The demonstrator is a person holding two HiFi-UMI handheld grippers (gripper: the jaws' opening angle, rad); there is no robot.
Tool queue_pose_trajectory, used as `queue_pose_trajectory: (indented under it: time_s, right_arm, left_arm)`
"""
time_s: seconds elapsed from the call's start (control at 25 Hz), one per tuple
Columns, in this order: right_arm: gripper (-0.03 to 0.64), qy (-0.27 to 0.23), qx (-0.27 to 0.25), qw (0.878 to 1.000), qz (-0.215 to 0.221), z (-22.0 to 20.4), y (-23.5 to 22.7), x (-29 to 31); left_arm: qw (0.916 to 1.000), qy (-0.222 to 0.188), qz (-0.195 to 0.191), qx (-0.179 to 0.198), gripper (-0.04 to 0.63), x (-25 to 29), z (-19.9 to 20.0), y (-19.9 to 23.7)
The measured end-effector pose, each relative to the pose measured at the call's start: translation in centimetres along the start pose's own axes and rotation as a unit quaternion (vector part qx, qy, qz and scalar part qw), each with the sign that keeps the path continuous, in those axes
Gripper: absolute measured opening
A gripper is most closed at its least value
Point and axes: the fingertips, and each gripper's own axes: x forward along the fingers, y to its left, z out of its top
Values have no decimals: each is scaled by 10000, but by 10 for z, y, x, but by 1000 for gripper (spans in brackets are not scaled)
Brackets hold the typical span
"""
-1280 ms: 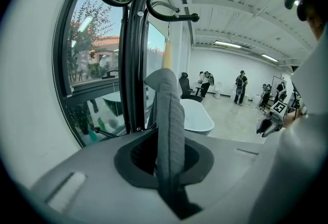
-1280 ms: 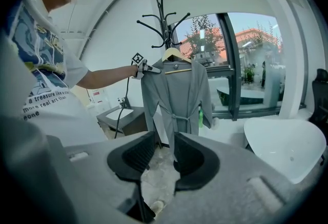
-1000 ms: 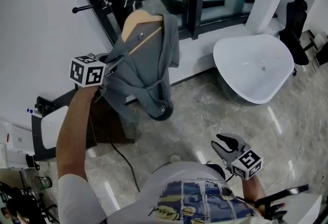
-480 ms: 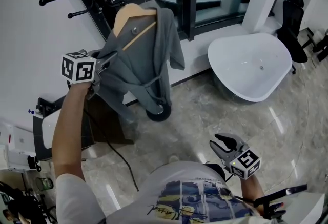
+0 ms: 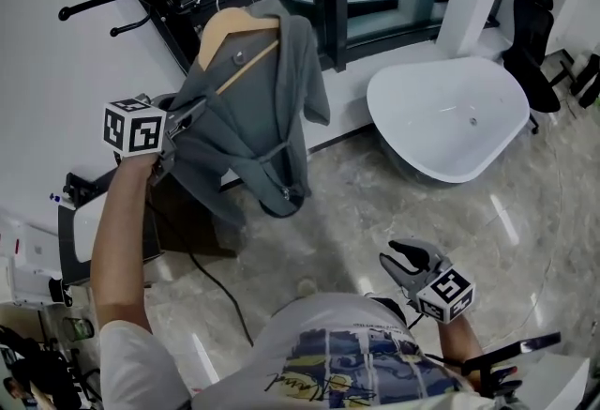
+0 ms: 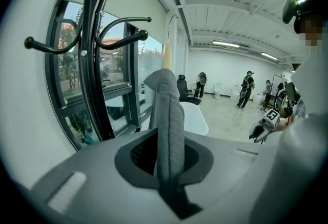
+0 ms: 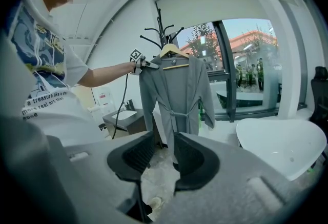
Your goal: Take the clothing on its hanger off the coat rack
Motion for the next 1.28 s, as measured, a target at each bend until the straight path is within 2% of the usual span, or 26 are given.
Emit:
queue_pose_trajectory:
  time_s: [0.28, 0.6, 0.76, 0.96, 1.12, 1.28]
  right_arm:
    - [118, 25, -170, 9996, 205, -8, -18, -27]
    - [114, -27, -266, 9979, 593, -36, -24, -65]
    - [107, 38, -300, 9970, 708, -26, -35, -75]
    - [97, 90, -351, 9957, 855, -7, -41, -68]
    - [87, 97, -456, 9937, 1016, -34, -33, -89]
    - [83, 128, -564, 9916, 1161, -52, -27, -108]
  left_arm:
    - [9997, -181, 137, 9, 8, -17, 3, -50]
    - [9989, -354, 312, 81, 8, -52, -6, -149]
    - [9991, -260, 343, 45, 8, -62, 8, -187]
    - [9993, -278, 260, 59, 8, -70, 20, -208]
    - [9985, -431, 309, 121, 8, -89, 5, -265]
    - [9986, -491, 201, 62, 8, -100, -13, -315]
